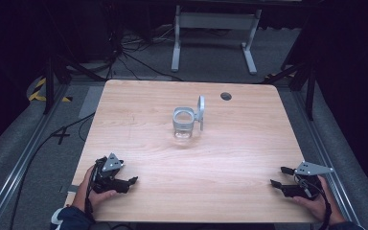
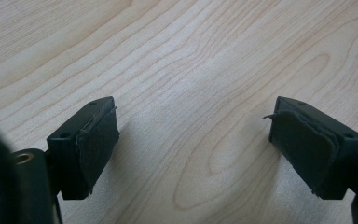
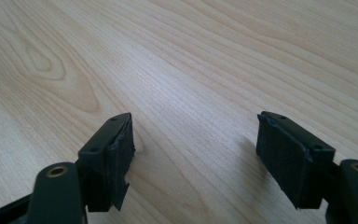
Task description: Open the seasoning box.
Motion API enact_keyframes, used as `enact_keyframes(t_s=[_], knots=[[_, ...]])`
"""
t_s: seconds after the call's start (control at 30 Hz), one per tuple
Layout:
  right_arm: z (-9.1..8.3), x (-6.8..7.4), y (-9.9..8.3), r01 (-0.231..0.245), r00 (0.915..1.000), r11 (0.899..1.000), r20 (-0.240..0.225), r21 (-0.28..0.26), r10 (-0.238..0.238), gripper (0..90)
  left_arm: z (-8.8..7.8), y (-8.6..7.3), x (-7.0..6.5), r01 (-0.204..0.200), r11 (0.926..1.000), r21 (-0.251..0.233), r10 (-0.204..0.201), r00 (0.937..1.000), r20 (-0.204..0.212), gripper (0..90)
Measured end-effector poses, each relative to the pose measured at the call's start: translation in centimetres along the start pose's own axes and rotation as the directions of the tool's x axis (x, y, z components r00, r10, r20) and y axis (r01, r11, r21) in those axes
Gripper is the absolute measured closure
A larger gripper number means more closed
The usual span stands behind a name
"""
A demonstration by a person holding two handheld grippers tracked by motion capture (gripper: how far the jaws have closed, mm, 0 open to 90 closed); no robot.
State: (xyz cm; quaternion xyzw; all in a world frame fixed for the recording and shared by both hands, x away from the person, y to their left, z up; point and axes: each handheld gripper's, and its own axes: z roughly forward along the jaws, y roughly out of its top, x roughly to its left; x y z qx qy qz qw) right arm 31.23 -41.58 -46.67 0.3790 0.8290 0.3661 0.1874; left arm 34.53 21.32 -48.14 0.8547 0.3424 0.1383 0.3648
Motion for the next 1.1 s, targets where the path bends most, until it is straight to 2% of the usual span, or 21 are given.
enact_keyframes(t_s=[1.1], knots=[[0.02, -0.05, 0.02, 0.001, 1.0, 1.0, -0.004, 0.0, -0.001, 27.4, -0.02, -0.04, -0.04, 0.01, 0.9999, 0.003, -0.01, 0.9999, -0.005, 14.7]])
